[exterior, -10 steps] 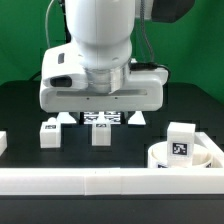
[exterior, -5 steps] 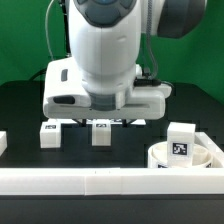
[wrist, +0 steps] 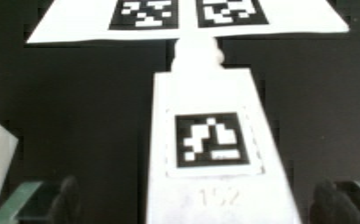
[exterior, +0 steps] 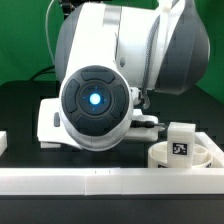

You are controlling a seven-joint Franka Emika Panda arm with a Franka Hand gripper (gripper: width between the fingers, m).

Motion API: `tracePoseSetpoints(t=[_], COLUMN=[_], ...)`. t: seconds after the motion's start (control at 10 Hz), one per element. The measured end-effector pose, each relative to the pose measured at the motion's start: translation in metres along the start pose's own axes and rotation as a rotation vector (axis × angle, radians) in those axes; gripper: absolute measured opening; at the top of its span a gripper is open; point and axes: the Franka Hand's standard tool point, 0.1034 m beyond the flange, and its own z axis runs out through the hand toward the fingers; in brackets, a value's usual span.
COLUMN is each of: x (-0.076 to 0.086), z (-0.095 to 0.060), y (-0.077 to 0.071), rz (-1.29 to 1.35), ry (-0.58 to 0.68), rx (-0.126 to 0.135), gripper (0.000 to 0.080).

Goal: Assemble stool

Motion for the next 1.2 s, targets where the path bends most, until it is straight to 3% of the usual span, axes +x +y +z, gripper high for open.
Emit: tracePoseSetpoints(t=[0.4,0.5,0.6,0.7,0.9,1.0,1.2], x=[0.005,0.005,0.005,0.005,0.002,-0.004,-0.041], z=[0.002,0.002,0.002,0.001,-0.003,-0.008,-0.034], y=[-0.001,0.0,0.0,0.0,-0.001,-0.002,-0.014], rz=[0.009,0.009,0.009,0.009,0.008,0.006,0.014], ry=[0.018,0.019,0.019,0.02,0.026,0.028,0.015], rx=[-0.002,-0.001,-0.001,-0.001,0.0,0.002,0.009], gripper=[0.0622,0.0451,0.0451,0.0335,0.0335,0.0335,0.0335])
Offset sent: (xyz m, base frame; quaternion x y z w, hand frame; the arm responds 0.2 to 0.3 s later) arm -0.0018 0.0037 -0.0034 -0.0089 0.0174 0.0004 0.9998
